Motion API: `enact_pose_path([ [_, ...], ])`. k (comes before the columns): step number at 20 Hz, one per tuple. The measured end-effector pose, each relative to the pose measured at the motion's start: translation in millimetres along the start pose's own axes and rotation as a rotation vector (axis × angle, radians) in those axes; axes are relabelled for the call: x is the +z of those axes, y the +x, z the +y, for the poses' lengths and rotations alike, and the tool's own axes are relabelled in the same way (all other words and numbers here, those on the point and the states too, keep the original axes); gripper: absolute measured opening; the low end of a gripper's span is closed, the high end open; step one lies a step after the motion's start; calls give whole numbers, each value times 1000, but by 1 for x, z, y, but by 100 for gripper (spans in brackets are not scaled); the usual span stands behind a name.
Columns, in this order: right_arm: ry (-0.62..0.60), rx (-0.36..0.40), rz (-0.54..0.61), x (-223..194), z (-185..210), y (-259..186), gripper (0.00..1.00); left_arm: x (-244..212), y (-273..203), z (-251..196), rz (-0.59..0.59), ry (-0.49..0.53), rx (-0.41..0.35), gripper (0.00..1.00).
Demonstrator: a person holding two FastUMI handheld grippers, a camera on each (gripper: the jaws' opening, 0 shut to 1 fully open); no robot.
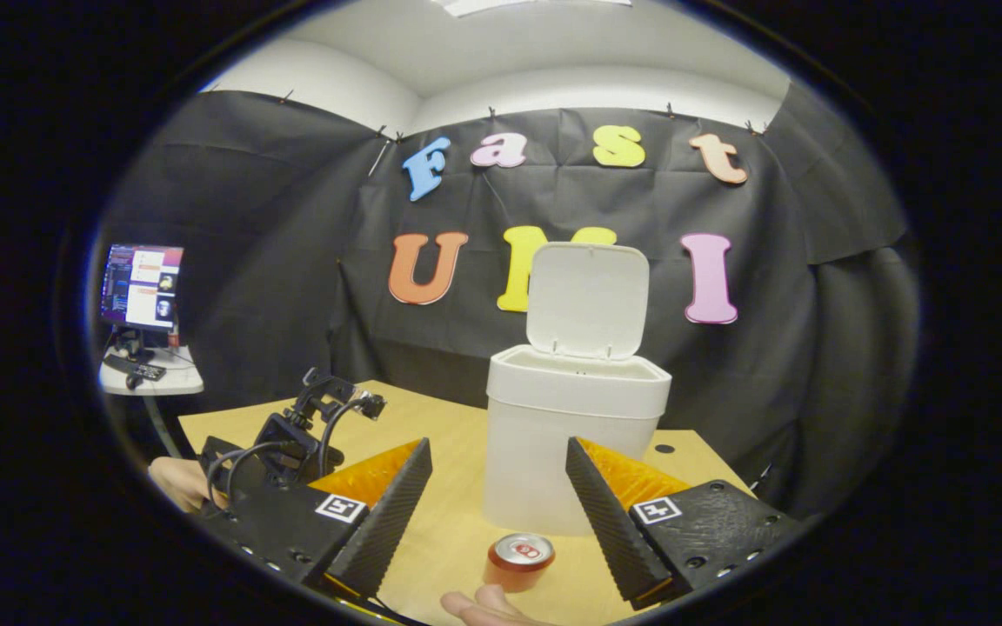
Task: Press the lid of the desktop garbage bin to open it, pick up the crumpled paper on the desktop and throw it into the bin, then pick up the pop can on the desktop and drop it into the bin, and finally close the garbage bin lid.
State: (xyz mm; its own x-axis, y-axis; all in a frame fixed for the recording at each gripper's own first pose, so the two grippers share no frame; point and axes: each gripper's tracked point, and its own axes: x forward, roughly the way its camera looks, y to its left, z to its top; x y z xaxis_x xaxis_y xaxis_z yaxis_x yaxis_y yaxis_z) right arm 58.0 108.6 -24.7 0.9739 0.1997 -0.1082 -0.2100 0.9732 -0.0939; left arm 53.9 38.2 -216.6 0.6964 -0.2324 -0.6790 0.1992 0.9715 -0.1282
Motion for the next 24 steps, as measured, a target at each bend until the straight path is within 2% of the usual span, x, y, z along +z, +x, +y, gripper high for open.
enact_pose_path([
  [1,5,-2,4,-2,-1,1,95,-2,1,-1,5,-2,-8,88],
  [2,10,-2,11,-6,-2,0,95,-4,2,0,17,-4,-8,92],
  [3,15,-1,17,-8,-2,0,95,-8,2,1,32,-7,-2,83],
  [5,24,-1,26,-13,-3,-1,95,-16,3,2,74,-22,-5,84],
  [6,27,2,29,-17,-2,-3,98,-18,4,1,86,-30,-9,77],
  [7,26,5,32,-20,-1,-5,95,-18,4,2,90,-32,-4,73],
  [12,10,9,42,-47,0,-11,98,-12,10,11,80,-35,31,67],
  [14,25,13,70,-67,1,-12,95,-5,12,13,73,-36,37,66],
  [15,38,16,87,-77,1,-13,95,0,13,15,71,-38,45,70],
  [17,68,1,114,-98,-3,-12,98,9,15,18,68,-49,57,57],
  [19,92,-15,143,-120,-5,-12,98,21,15,19,67,-52,63,51],
  [24,65,-56,213,-161,-9,2,95,64,11,21,37,-68,106,46],
])
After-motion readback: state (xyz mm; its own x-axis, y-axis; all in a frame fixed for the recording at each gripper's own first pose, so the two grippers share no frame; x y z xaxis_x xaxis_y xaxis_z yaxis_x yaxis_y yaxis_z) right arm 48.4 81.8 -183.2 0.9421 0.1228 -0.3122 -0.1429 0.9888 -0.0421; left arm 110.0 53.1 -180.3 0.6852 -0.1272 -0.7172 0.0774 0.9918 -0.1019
